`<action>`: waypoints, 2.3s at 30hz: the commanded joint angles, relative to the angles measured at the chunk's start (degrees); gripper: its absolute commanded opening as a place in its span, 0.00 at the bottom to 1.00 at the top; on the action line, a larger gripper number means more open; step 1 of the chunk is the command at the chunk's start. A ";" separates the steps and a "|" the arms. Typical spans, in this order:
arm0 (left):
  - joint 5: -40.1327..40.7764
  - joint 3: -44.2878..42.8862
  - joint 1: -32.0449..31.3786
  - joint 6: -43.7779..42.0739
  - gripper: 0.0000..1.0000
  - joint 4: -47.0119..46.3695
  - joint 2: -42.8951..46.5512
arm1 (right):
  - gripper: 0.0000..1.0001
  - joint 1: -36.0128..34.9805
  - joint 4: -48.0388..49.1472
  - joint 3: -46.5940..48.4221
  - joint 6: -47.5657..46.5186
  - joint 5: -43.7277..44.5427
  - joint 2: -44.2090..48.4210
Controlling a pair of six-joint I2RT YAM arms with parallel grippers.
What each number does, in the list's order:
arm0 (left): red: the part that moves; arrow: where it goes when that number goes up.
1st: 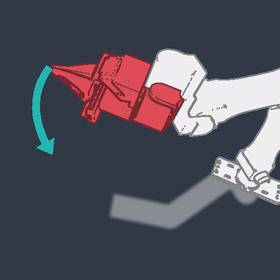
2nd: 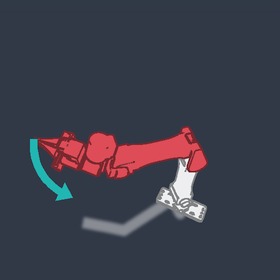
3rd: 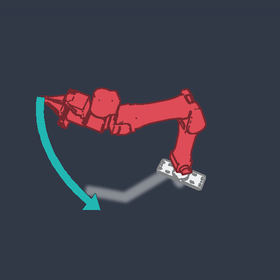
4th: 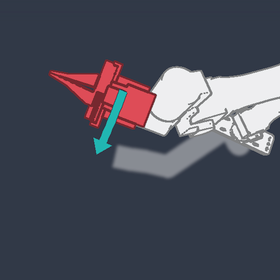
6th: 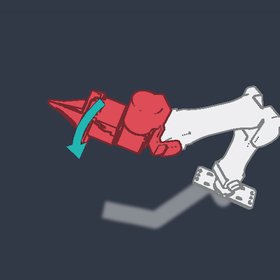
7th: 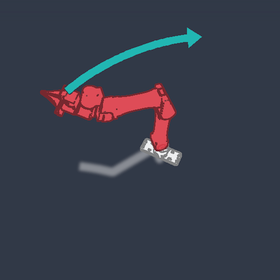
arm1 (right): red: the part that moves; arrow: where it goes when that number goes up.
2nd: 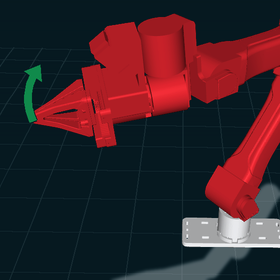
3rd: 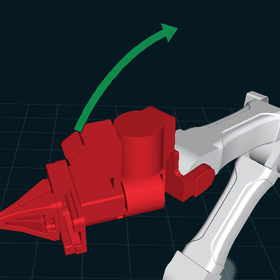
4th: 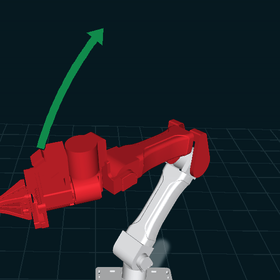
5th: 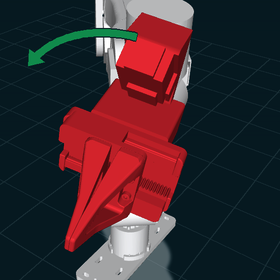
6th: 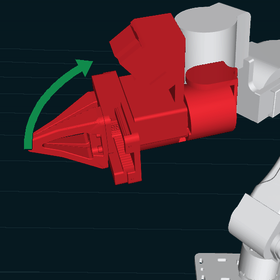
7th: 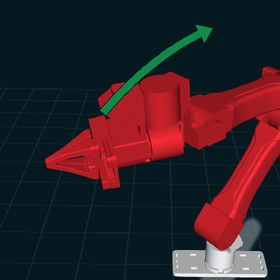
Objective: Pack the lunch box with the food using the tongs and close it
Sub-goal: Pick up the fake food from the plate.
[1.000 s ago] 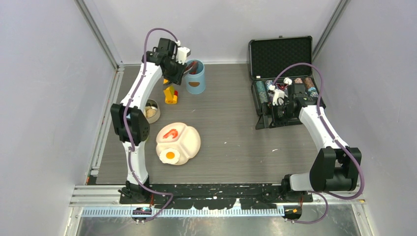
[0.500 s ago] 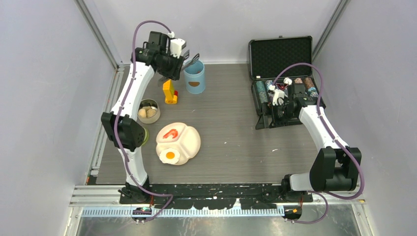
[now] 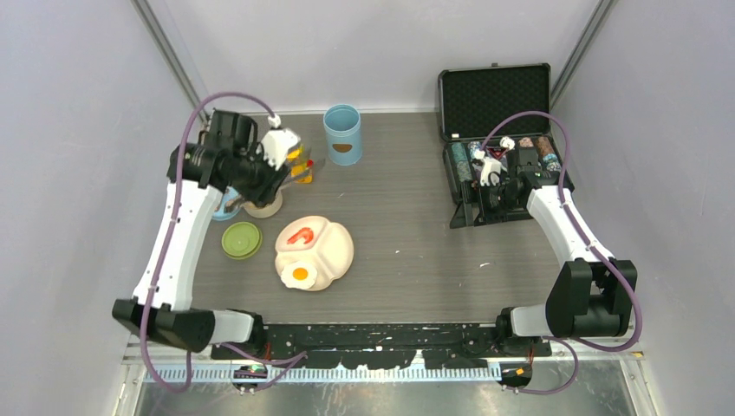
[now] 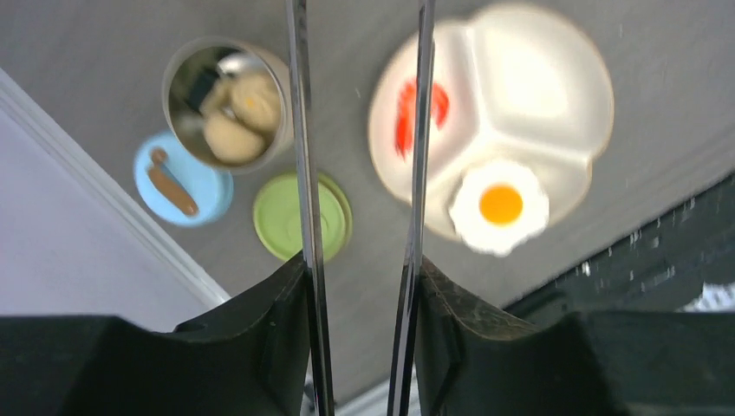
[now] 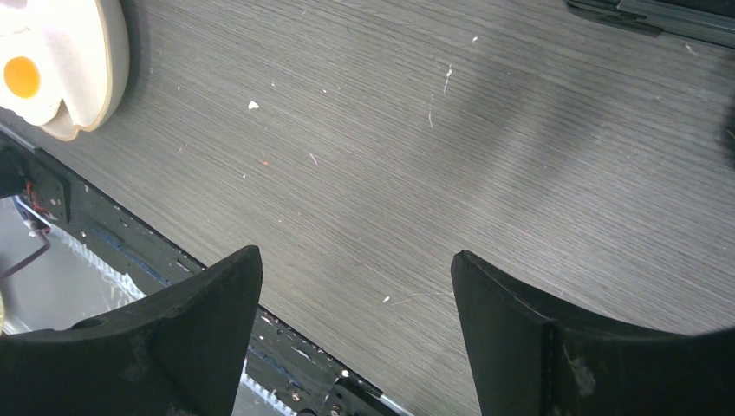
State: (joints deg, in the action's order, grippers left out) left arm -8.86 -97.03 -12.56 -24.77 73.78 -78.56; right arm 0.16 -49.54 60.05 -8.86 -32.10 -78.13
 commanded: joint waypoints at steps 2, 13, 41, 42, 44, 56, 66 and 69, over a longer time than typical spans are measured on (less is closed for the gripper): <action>2.67 9.14 0.16 -8.34 0.42 6.18 6.04 | 0.85 -0.16 1.46 0.33 0.24 -1.30 1.31; 10.50 21.05 0.16 -13.94 0.38 9.30 9.86 | 0.85 -0.16 1.38 0.15 0.16 -1.11 2.01; 16.17 28.99 -3.02 -13.86 0.34 0.95 2.21 | 0.84 -0.16 1.29 0.50 0.00 0.06 1.92; 16.34 29.13 -3.34 -13.74 0.34 0.69 1.92 | 0.84 -0.16 1.29 0.50 -0.01 0.10 1.93; 16.74 29.41 -4.05 -13.63 0.34 0.13 1.47 | 0.84 -0.16 1.27 0.50 -0.01 0.13 1.93; 17.78 28.70 -6.78 -12.59 0.32 -0.05 0.29 | 0.84 -0.16 1.20 0.50 -0.10 0.28 1.90; 14.70 20.29 -6.78 -10.63 0.14 3.30 3.97 | 0.84 -0.16 0.76 1.12 0.12 -0.22 2.49; 11.99 16.52 -6.78 -9.17 0.10 4.78 3.59 | 0.84 -0.16 0.59 1.44 0.16 -0.41 2.63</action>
State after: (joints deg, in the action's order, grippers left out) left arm 6.85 -74.46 -19.07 -36.12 76.47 -77.08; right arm 0.16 -49.52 60.05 -8.71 -32.18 -77.82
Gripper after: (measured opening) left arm 0.271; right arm 0.844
